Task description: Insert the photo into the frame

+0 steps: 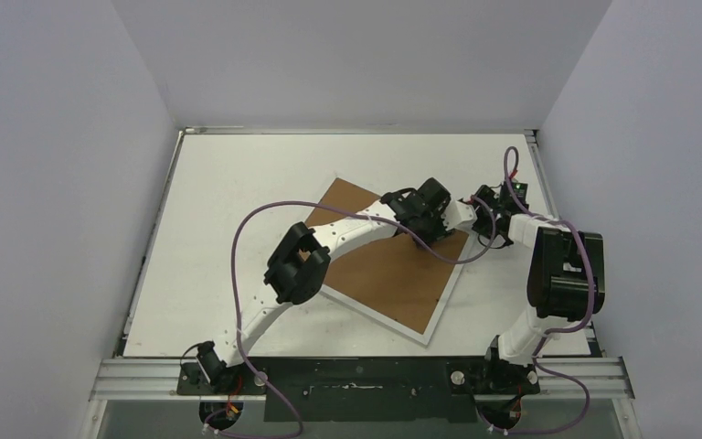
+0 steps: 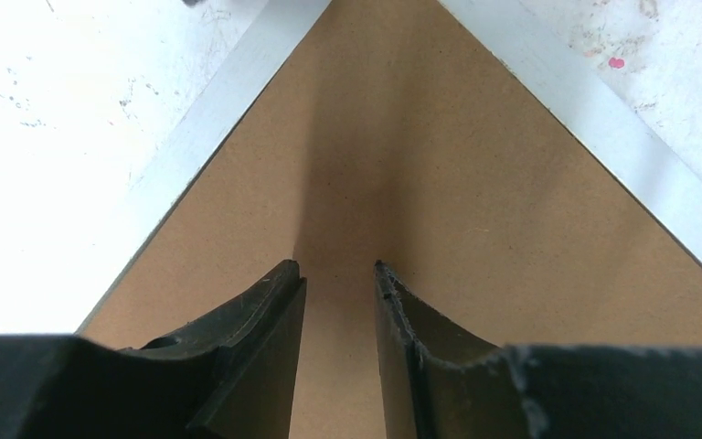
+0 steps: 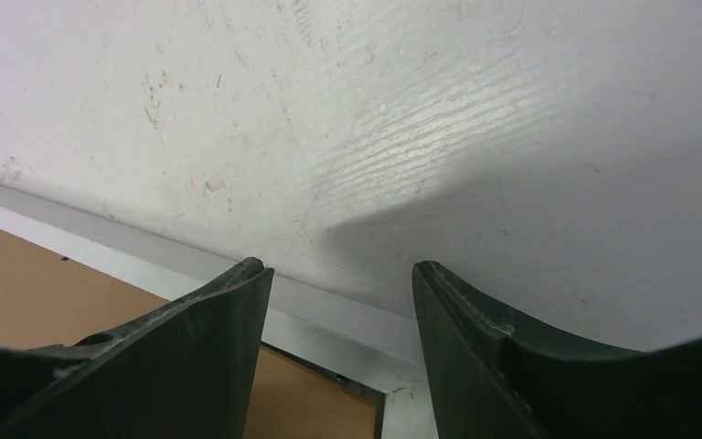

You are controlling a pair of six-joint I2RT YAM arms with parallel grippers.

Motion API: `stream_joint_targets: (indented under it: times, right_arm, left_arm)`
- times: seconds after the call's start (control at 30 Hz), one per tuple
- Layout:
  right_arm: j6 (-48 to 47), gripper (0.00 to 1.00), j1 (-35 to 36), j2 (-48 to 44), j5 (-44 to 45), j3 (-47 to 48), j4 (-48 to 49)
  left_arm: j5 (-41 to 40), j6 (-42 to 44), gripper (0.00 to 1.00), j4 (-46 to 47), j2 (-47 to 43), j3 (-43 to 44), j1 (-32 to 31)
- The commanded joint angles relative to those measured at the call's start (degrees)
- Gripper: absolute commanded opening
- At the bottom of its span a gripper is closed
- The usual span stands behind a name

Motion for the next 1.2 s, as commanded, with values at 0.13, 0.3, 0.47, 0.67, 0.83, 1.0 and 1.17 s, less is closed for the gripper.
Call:
stream_joint_targets:
  times: [0.13, 0.3, 0.47, 0.67, 0.83, 1.0, 1.17]
  right_arm:
    - [-0.1, 0.57, 5.4, -2.0, -2.2, -8.5, -1.1]
    - [2.0, 0.54, 10.1, -7.4, -4.3, -17.6, 0.2]
    - [4.6, 0.53, 14.2, -14.3, -7.4, -25.9, 0.2]
    - [5.8, 0.54, 17.8, -20.0, -9.0, -30.2, -1.9]
    - [5.6, 0.54, 18.7, -19.5, -10.6, -29.5, -2.1]
    - [4.4, 0.53, 18.9, -17.8, -12.5, -28.3, -2.0]
    - [3.2, 0.50, 18.9, -16.6, -13.2, -28.6, -2.2]
  left_arm:
    - [-4.8, 6.9, 0.31, 3.2, -7.9, -12.8, 1.0]
    - [-5.1, 8.6, 0.31, 2.9, -14.1, -21.9, 3.3]
    - [-3.9, 8.9, 0.30, 0.1, -19.2, -27.9, 3.9]
    - [0.0, 8.7, 0.28, 0.1, -25.1, -35.5, 3.1]
    - [4.1, 7.0, 0.28, -3.8, -27.0, -35.9, 2.8]
    - [3.6, 5.9, 0.28, -4.9, -27.7, -36.2, 1.3]
    - [2.3, 4.7, 0.28, -2.7, -26.5, -36.6, 0.4]
